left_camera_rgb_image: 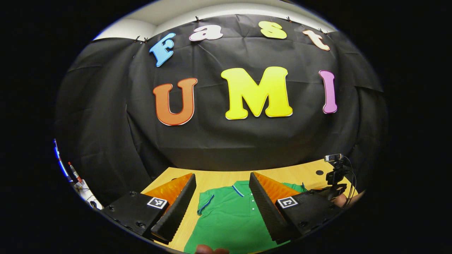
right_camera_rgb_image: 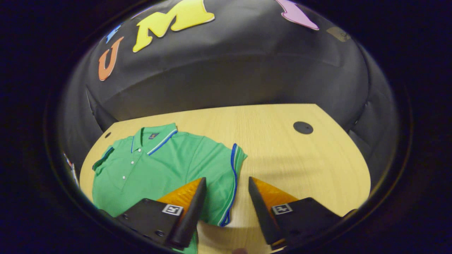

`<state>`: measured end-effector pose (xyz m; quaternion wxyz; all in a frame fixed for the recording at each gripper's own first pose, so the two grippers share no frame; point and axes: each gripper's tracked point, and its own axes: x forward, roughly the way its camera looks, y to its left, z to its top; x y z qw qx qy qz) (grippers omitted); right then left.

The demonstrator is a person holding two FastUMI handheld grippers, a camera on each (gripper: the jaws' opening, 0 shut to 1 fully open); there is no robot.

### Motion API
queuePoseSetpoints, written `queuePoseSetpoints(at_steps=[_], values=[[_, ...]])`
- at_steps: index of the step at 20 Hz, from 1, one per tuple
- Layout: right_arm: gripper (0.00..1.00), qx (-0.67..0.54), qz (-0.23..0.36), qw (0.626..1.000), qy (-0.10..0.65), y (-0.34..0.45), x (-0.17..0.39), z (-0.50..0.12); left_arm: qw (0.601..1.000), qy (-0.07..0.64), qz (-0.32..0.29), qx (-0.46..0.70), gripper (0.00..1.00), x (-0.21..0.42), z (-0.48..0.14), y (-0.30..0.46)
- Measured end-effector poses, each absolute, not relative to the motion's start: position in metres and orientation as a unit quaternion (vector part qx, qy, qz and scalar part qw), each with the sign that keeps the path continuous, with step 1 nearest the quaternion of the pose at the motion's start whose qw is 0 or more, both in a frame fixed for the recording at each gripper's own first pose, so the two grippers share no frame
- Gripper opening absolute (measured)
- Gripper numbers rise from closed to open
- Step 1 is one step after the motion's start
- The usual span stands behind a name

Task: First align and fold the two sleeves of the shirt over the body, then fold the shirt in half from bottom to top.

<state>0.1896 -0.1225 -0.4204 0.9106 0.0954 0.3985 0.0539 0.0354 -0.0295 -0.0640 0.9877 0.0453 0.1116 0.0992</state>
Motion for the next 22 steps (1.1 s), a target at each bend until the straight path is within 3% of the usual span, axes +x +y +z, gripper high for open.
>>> queuePoseSetpoints(at_steps=[3, 5, 7, 14, 22], values=[[0.21, 0.107, 0.048, 0.905, 0.409, -0.122, 0.195, -0.422, 0.985, 0.128, 0.105, 0.038, 0.97, 0.032, -0.075, -0.027], [0.23, 0.112, 0.045, 0.902, 0.414, -0.127, 0.196, -0.416, 0.985, 0.133, 0.108, 0.034, 0.97, 0.031, -0.078, -0.026], [0.03, 0.121, 0.047, 0.898, 0.42, -0.124, 0.2, -0.422, 0.984, 0.135, 0.109, 0.029, 0.97, 0.028, -0.08, -0.027], [0.03, 0.122, 0.055, 0.913, 0.386, -0.116, 0.208, -0.376, 0.983, 0.131, 0.13, 0.02, 0.97, 0.015, -0.082, -0.01], [0.03, 0.112, 0.12, 0.912, 0.377, -0.023, 0.206, -0.338, 0.976, 0.131, 0.171, 0.001, 0.97, -0.015, -0.084, 0.031]])
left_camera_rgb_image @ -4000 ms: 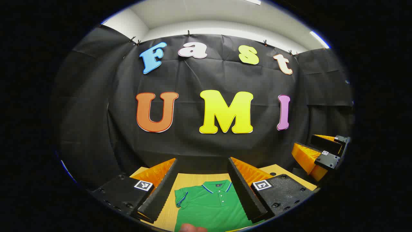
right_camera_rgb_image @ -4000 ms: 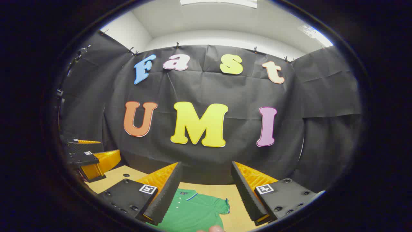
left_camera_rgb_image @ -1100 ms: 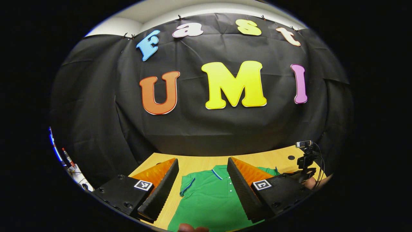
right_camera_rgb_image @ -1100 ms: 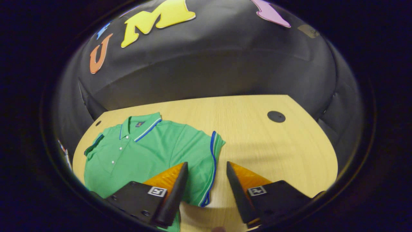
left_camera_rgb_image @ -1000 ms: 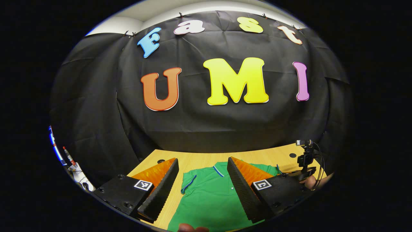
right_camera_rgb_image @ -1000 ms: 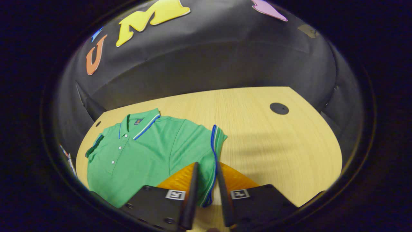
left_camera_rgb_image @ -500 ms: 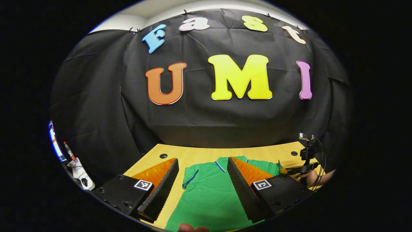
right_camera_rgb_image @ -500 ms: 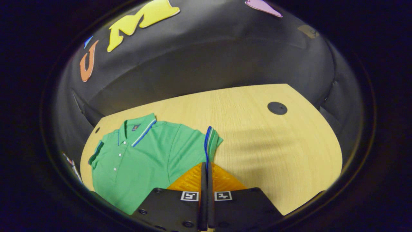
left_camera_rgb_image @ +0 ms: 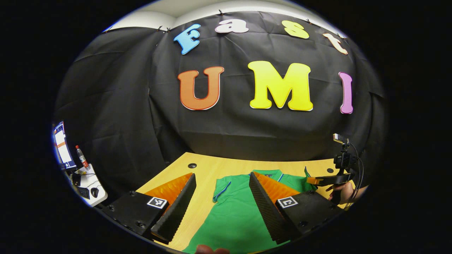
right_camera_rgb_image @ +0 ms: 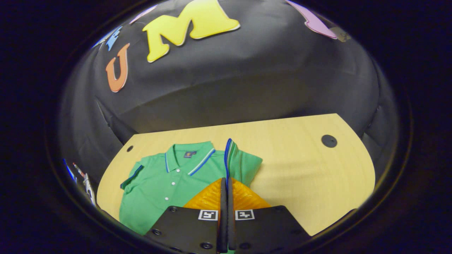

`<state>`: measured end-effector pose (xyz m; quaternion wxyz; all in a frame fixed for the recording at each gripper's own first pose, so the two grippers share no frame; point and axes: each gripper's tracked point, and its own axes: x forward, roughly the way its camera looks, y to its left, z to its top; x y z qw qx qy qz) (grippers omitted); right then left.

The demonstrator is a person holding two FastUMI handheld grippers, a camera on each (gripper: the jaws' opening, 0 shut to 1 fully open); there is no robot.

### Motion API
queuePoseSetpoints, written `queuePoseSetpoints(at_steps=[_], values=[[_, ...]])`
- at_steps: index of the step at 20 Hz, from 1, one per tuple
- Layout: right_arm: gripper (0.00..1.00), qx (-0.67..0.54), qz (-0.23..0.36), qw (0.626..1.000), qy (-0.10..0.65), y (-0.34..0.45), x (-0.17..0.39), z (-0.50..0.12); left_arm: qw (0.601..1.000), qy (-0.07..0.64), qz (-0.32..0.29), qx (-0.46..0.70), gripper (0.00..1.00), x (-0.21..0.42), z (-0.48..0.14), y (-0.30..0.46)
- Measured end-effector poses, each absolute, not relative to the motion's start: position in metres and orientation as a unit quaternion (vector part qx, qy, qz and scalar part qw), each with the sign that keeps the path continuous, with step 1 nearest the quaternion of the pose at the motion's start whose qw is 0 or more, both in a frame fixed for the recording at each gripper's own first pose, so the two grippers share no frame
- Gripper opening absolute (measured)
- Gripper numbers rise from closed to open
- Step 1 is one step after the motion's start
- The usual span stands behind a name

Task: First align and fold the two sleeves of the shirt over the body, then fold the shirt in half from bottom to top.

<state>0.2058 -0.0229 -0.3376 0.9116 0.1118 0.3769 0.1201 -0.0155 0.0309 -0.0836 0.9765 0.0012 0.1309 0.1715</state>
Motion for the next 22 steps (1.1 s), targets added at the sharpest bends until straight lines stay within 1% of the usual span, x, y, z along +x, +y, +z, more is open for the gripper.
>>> queuePoseSetpoints(at_steps=[4, 9, 11, 12, 13, 15, 18, 19, 20, 21, 22], values=[[0.03, 0.091, 0.148, 0.902, 0.394, 0.029, 0.197, -0.347, 0.972, 0.128, 0.195, -0.002, 0.97, -0.038, -0.08, 0.056], [0.03, 0.075, 0.163, 0.89, 0.419, 0.074, 0.182, -0.364, 0.966, 0.13, 0.221, -0.014, 0.97, -0.062, -0.082, 0.093], [0.11, 0.075, 0.174, 0.888, 0.419, 0.09, 0.174, -0.36, 0.966, 0.135, 0.221, -0.019, 0.97, -0.067, -0.086, 0.103], [0.11, 0.074, 0.179, 0.889, 0.415, 0.096, 0.17, -0.355, 0.966, 0.138, 0.219, -0.021, 0.97, -0.067, -0.088, 0.107], [0.22, 0.072, 0.184, 0.891, 0.409, 0.101, 0.168, -0.346, 0.967, 0.139, 0.212, -0.025, 0.97, -0.066, -0.09, 0.108], [0.49, 0.063, 0.184, 0.898, 0.394, 0.1, 0.16, -0.331, 0.97, 0.138, 0.196, -0.032, 0.97, -0.063, -0.091, 0.109], [0.74, 0.062, 0.175, 0.911, 0.369, 0.092, 0.144, -0.296, 0.979, 0.132, 0.148, -0.039, 0.97, -0.051, -0.092, 0.097], [0.77, 0.063, 0.168, 0.915, 0.362, 0.086, 0.137, -0.283, 0.983, 0.129, 0.126, -0.04, 0.98, -0.045, -0.094, 0.092], [0.84, 0.07, 0.165, 0.918, 0.355, 0.084, 0.126, -0.269, 0.986, 0.126, 0.103, -0.04, 0.98, -0.039, -0.096, 0.087], [0.84, 0.075, 0.16, 0.921, 0.347, 0.079, 0.116, -0.255, 0.987, 0.129, 0.083, -0.041, 0.97, -0.031, -0.102, 0.083], [0.77, 0.075, 0.155, 0.925, 0.34, 0.073, 0.104, -0.242, 0.988, 0.135, 0.066, -0.04, 0.97, -0.024, -0.11, 0.079]])
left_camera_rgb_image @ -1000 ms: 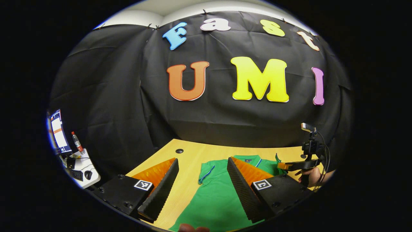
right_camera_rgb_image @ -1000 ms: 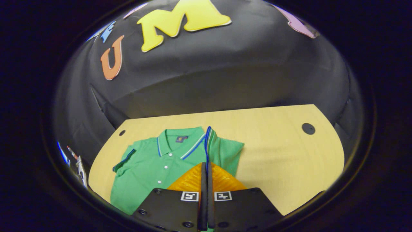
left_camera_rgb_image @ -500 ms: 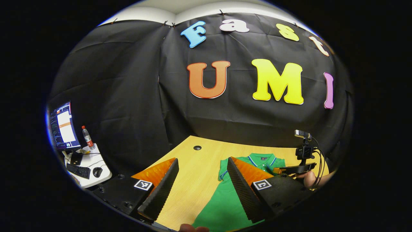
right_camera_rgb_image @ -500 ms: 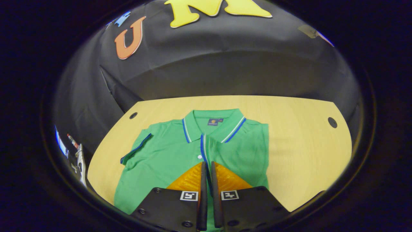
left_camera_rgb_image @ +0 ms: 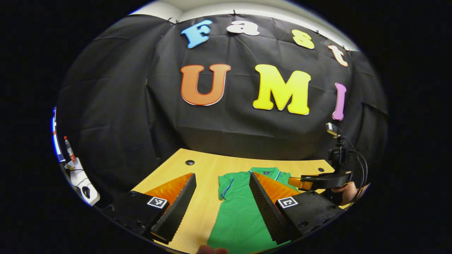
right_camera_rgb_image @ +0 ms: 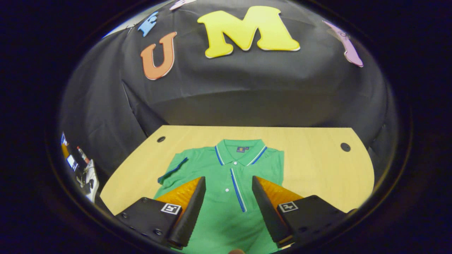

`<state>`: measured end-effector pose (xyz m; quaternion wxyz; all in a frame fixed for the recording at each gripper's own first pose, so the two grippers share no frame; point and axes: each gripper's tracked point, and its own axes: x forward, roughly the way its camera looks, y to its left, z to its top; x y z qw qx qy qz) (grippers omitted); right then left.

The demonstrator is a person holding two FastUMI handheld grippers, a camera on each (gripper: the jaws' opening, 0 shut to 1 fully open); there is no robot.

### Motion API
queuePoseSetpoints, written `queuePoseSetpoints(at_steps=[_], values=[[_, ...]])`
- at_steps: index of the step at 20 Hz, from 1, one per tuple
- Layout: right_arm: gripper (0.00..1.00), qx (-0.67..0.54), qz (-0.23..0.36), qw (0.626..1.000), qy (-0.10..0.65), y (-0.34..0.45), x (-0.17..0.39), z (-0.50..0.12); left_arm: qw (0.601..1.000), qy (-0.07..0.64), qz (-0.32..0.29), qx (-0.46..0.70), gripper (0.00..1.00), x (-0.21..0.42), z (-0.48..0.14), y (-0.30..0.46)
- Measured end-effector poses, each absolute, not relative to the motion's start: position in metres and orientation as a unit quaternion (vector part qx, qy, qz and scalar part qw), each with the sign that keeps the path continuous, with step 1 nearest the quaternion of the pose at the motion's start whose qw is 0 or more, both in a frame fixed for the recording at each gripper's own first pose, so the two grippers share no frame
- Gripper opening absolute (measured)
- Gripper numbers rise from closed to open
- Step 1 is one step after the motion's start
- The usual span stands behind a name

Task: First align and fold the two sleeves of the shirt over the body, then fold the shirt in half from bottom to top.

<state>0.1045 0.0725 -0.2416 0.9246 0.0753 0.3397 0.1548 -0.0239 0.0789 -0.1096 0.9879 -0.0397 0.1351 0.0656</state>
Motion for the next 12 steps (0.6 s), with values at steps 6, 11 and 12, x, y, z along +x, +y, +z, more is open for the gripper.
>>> queuePoseSetpoints(at_steps=[6, 11, 12], values=[[0.88, 0.07, 0.123, 0.94, 0.311, 0.025, 0.033, -0.177, 0.982, 0.187, -0.004, -0.03, 0.98, 0.034, -0.178, 0.067], [0.92, 0.065, 0.092, 0.941, 0.32, -0.01, -0.007, -0.167, 0.975, 0.218, -0.011, -0.029, 0.98, 0.094, -0.239, 0.077], [0.92, 0.066, 0.087, 0.94, 0.323, -0.017, -0.012, -0.169, 0.973, 0.228, -0.01, -0.026, 0.98, 0.102, -0.253, 0.08]])
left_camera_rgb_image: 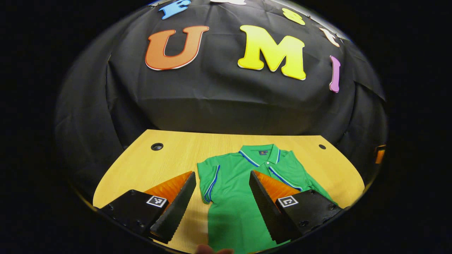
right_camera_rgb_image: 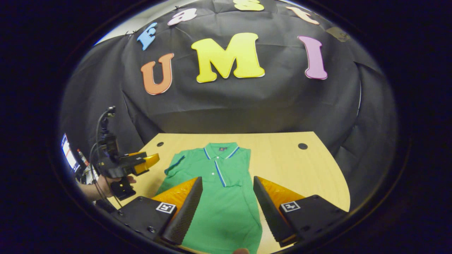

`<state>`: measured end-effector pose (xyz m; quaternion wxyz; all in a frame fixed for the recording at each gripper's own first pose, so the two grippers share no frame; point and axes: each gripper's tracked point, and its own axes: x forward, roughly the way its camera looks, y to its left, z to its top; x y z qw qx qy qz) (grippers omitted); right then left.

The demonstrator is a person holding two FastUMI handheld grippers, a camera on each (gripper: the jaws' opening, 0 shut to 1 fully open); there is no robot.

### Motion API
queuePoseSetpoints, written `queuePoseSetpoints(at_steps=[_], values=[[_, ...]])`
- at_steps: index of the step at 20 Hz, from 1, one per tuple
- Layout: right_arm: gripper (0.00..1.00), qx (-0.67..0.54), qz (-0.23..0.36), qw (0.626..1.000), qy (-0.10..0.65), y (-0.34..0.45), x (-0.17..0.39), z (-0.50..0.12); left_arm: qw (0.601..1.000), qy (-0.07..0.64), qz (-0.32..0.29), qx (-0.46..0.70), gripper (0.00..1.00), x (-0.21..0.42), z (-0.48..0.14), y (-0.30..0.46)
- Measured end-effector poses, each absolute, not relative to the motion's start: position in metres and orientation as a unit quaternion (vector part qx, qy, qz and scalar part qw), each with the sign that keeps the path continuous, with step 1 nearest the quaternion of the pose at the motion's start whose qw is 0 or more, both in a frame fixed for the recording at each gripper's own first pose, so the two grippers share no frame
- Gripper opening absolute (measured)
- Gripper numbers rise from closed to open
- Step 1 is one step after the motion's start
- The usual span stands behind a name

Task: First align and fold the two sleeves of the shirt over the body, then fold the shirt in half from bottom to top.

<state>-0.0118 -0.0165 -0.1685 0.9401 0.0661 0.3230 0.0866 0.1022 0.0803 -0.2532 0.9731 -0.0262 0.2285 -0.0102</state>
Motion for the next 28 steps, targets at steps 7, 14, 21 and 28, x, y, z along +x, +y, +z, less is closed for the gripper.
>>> queuePoseSetpoints(at_steps=[7, 14, 21, 28], values=[[0.93, 0.088, 0.047, 0.935, 0.342, -0.046, -0.017, -0.186, 0.953, 0.302, -0.019, 0.015, 0.98, 0.14, -0.336, 0.101], [0.91, 0.119, 0.003, 0.921, 0.371, -0.072, -0.022, -0.213, 0.94, 0.333, -0.04, 0.057, 0.91, 0.15, -0.366, 0.111], [0.96, 0.135, 0.003, 0.918, 0.372, -0.069, -0.014, -0.215, 0.938, 0.335, -0.069, 0.064, 0.53, 0.153, -0.367, 0.103], [0.97, 0.15, 0.008, 0.914, 0.378, -0.058, -0.019, -0.224, 0.938, 0.335, -0.075, 0.042, 0.08, 0.151, -0.36, 0.105]])
